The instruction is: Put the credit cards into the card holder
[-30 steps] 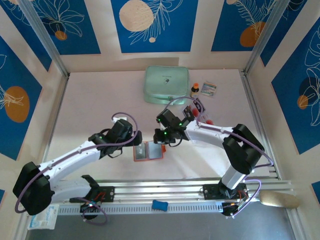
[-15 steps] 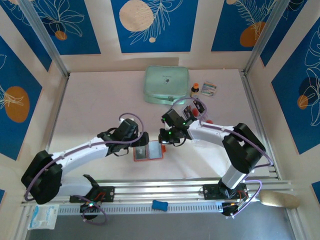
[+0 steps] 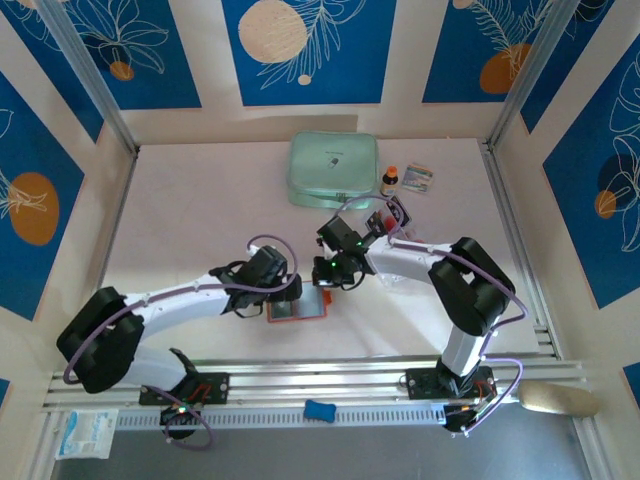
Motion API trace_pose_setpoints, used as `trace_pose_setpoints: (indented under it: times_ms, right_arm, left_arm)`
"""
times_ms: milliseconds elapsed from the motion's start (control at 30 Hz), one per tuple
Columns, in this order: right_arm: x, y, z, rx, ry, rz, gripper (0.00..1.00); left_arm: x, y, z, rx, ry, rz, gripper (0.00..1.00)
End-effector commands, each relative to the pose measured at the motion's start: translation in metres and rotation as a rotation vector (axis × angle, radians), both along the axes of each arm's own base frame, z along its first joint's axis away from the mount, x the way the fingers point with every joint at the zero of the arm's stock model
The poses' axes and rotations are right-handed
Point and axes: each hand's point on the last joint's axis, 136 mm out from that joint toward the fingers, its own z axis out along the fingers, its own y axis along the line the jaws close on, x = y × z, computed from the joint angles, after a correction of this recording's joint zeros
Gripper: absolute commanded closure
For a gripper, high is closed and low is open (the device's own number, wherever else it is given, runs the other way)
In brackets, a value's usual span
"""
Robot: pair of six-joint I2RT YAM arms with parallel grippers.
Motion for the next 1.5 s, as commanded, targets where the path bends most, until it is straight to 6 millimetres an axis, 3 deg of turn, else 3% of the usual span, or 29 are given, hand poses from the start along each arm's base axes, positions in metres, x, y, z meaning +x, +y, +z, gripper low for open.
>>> trace_pose_setpoints:
  times_ms: [0, 567, 1000, 1200, 1467]
  right_arm:
    - [0.001, 0.01, 0.005, 0.029, 0.001, 0.034, 0.98]
    - [-0.01, 0.016, -0.029, 0.033, 0.09, 0.044, 0.99]
    - [-0.013, 0.022, -0.034, 0.057, 0.113, 0.032, 0.99]
    - [-0.012, 0.023, -0.027, 0.065, 0.104, 0.031, 1.0]
    - [-0.007, 0.019, -0.001, 0.102, 0.055, 0.013, 0.94]
  left_arm:
    - [-0.006, 0.007, -0.012, 0.036, 0.014, 0.026, 0.0]
    - [-0.006, -0.008, -0.014, 0.055, 0.011, -0.013, 0.0]
    - [-0.008, -0.012, -0.02, 0.064, 0.013, -0.028, 0.0]
    - [-0.013, -0.002, -0.029, 0.1, 0.029, -0.016, 0.0]
    - [-0.019, 0.002, -0.036, 0.1, 0.042, -0.014, 0.05]
